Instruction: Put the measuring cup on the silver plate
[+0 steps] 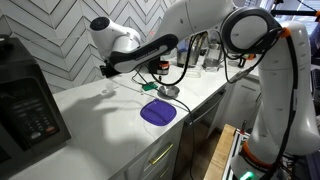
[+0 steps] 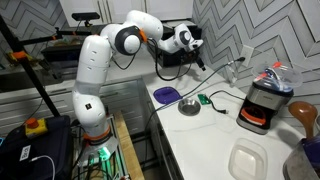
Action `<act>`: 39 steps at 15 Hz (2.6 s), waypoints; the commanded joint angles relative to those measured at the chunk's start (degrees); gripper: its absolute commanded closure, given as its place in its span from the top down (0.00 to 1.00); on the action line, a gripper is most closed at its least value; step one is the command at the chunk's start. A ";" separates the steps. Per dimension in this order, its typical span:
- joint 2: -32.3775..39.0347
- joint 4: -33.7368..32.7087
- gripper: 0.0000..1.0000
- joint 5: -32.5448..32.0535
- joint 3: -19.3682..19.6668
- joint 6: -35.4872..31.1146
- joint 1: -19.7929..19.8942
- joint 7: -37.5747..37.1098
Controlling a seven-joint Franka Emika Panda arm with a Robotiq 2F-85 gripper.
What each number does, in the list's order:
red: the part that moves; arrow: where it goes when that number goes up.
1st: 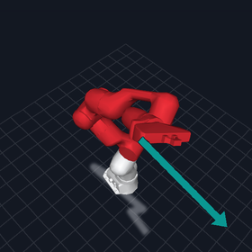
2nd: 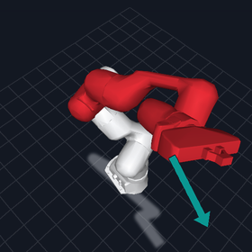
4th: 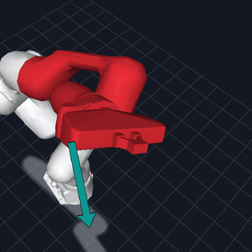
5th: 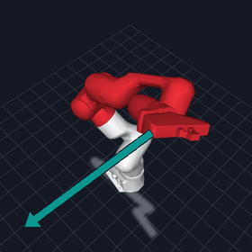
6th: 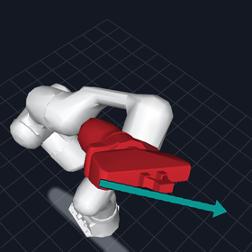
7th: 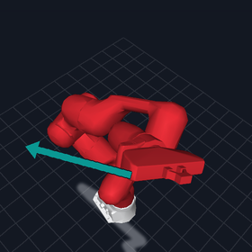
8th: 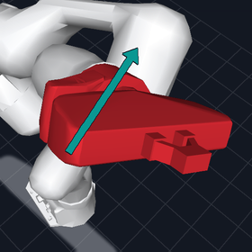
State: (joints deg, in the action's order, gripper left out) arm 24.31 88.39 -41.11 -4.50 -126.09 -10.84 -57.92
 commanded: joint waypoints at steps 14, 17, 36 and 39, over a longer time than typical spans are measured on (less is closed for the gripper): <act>7.51 -16.72 1.00 20.67 3.86 17.41 2.06 28.11; 10.80 -22.95 1.00 23.75 3.60 21.03 2.46 39.34; 20.46 -30.44 1.00 31.60 4.33 15.93 2.45 39.70; 22.21 -32.03 0.98 32.49 4.71 15.16 2.41 39.31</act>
State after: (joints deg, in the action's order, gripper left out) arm 43.90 59.29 -10.82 -0.69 -110.12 -8.25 -18.47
